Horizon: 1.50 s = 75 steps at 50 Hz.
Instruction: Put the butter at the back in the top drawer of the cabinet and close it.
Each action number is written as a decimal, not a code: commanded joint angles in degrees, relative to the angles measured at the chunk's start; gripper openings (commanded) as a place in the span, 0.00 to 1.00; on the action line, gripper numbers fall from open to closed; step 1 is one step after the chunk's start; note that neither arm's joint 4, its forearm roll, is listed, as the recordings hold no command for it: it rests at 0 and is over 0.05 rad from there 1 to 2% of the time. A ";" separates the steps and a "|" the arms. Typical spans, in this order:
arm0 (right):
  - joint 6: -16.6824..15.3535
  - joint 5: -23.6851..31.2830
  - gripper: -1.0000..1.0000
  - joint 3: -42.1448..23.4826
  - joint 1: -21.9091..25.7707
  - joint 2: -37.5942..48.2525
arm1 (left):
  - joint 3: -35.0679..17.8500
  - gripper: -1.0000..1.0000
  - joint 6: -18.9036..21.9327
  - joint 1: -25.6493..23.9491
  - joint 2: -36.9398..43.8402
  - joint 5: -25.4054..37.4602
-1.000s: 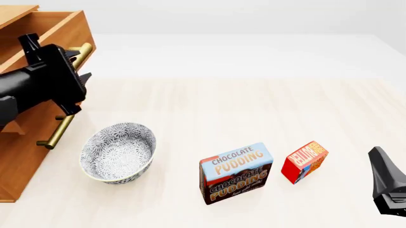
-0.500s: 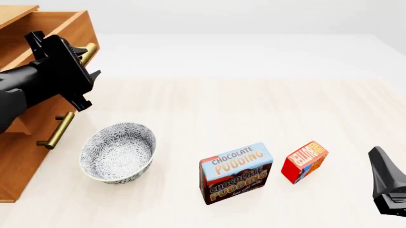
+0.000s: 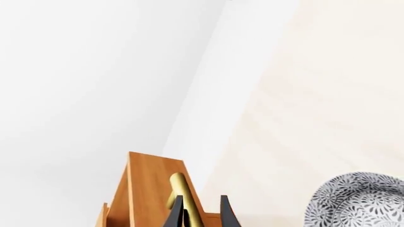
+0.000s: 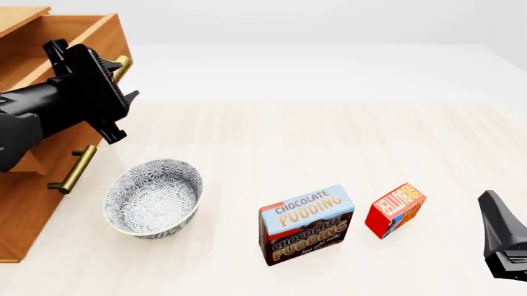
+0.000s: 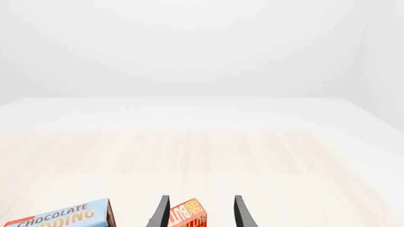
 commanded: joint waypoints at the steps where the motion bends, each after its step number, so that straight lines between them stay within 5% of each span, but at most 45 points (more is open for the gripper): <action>1: 0.00 0.00 1.00 0.00 0.00 0.00 | -2.36 0.00 -0.18 -1.14 9.29 0.79; 75: 0.00 0.00 1.00 0.00 0.00 0.00 | -2.54 0.00 -2.19 -2.60 6.85 3.42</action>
